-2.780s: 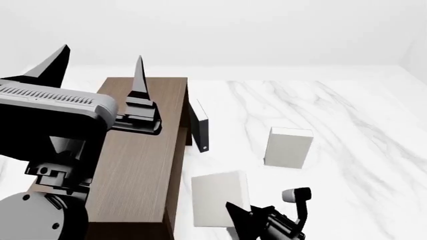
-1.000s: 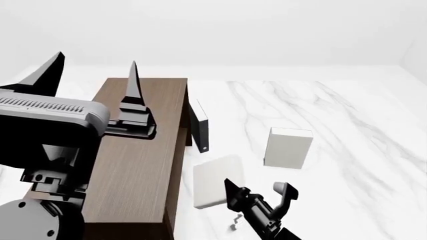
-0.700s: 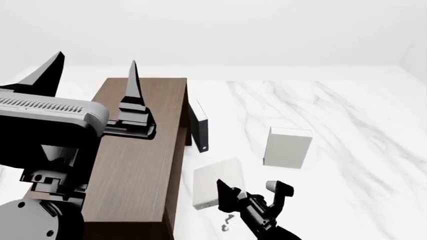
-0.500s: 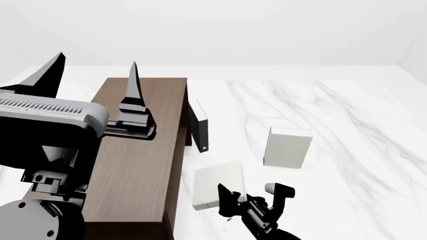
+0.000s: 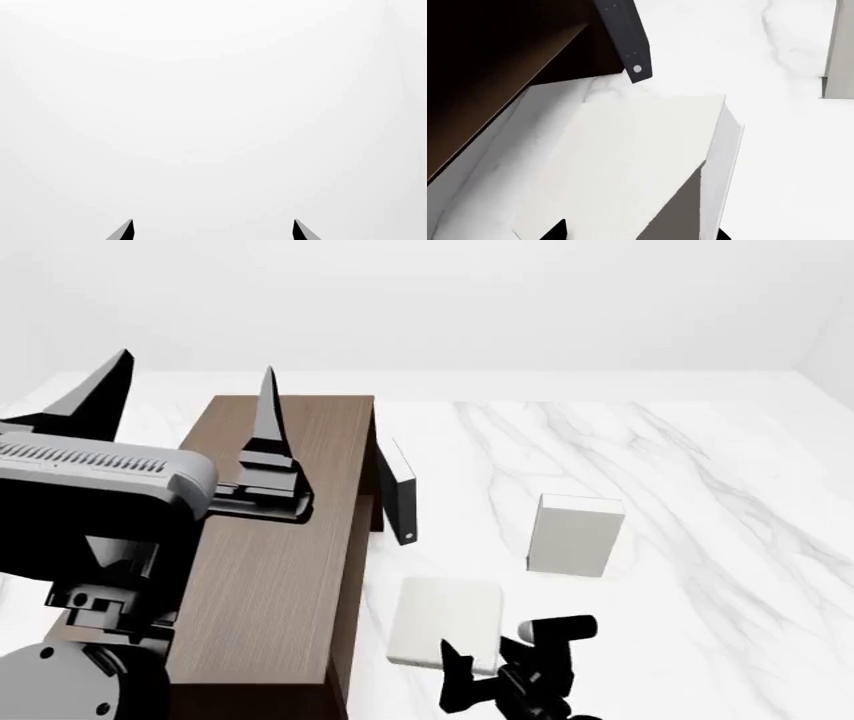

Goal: Pick up the book on the right and place it under the cabinet shelf.

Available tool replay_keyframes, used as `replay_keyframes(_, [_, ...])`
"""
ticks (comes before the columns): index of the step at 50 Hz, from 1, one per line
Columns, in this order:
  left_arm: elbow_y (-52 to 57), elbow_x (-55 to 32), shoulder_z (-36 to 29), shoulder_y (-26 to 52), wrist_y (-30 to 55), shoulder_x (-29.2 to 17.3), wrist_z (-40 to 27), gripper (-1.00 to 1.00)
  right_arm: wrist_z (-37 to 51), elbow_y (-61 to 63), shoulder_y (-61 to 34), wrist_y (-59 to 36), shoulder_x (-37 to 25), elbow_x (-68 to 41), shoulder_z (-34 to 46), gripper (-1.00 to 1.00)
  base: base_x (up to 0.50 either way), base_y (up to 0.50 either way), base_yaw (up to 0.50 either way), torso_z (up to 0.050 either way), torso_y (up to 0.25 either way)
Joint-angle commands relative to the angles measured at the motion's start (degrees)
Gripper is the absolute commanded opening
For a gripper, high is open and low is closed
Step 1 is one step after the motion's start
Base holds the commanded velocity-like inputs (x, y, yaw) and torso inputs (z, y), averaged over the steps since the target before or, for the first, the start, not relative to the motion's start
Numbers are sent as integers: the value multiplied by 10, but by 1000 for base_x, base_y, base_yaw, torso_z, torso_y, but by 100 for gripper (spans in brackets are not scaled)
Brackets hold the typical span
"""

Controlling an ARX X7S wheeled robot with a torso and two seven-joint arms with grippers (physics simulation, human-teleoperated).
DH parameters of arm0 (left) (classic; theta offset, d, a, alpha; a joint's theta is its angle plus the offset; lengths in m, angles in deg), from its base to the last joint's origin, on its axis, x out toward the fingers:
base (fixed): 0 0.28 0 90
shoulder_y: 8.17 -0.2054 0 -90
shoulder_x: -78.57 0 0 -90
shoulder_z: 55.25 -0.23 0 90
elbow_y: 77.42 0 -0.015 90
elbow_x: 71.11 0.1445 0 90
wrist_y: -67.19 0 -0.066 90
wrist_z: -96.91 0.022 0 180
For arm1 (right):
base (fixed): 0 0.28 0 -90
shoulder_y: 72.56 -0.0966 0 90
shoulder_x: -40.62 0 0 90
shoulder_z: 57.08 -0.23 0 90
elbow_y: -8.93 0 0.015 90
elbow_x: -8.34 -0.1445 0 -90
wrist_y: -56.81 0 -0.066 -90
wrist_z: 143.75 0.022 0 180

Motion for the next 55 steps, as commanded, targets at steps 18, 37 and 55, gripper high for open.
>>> replay_keyframes(18, [-7,7,-4,-11,-22,-3,3,100,104,138,-41,-95,-89,24,50,100,0,0,0,0,0])
replay_keyframes(37, [5,-9,4,-3,-13,-11,-6,100,151,203,-124,-182,-131,32,54,100,0,0,0,0,0])
replay_keyframes(55, [7,-22,5,17,-3,-12,-14,100,271,406,-68,-111,-238,78,11,100,0,0,0,0,0])
